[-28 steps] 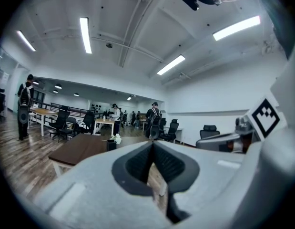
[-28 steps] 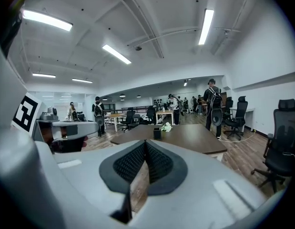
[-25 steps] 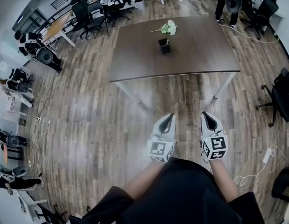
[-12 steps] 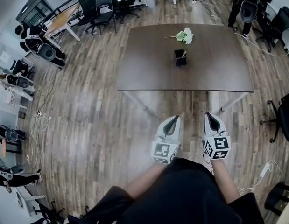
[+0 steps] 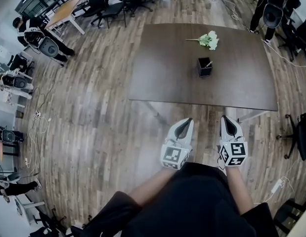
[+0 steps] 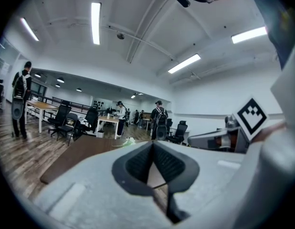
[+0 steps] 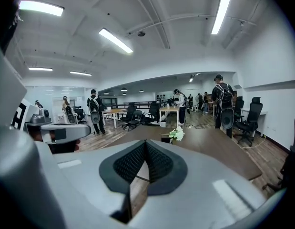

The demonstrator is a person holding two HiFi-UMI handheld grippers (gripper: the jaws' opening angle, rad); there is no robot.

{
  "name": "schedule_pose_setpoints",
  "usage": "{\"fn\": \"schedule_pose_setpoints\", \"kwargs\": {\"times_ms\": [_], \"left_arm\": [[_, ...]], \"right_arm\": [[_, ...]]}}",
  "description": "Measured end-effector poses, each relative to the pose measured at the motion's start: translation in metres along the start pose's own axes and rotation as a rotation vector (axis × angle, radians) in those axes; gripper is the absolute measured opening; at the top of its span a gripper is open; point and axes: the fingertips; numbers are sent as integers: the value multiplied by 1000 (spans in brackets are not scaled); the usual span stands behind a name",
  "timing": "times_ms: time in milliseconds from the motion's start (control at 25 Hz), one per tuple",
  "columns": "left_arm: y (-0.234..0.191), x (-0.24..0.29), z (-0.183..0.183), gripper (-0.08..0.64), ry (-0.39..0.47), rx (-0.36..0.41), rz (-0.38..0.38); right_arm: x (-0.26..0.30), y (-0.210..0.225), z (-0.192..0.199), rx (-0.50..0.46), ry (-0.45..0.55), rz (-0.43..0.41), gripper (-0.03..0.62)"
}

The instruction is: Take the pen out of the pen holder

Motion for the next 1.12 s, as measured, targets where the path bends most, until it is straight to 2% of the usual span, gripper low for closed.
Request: {"fn": "schedule_pose_setpoints", "kwargs": {"times_ms": [200, 480, 720, 920, 1120], "left_arm": [[-44, 17, -10, 2, 13, -1, -9], [-53, 42, -5, 2, 18, -34, -30], [-83, 56, 14, 2, 3, -41, -73], [-102, 92, 11, 3, 4, -33, -121], [-113, 148, -4, 3, -19, 1, -153]], "right_arm": [[39, -18, -7, -17, -26, -17, 2], [55, 2, 2, 4, -69, -20, 2], [101, -3, -1, -8, -30, -99, 2], [144, 23, -14, -12, -10, -141, 2], [187, 75, -44, 7, -11, -157, 2]]}}
Point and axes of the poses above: the fingertips, and each gripper's own axes: x forward along the fingers, y to its right, z out of its underside, and after that the axes turned 10 degrees about -z, right-handed
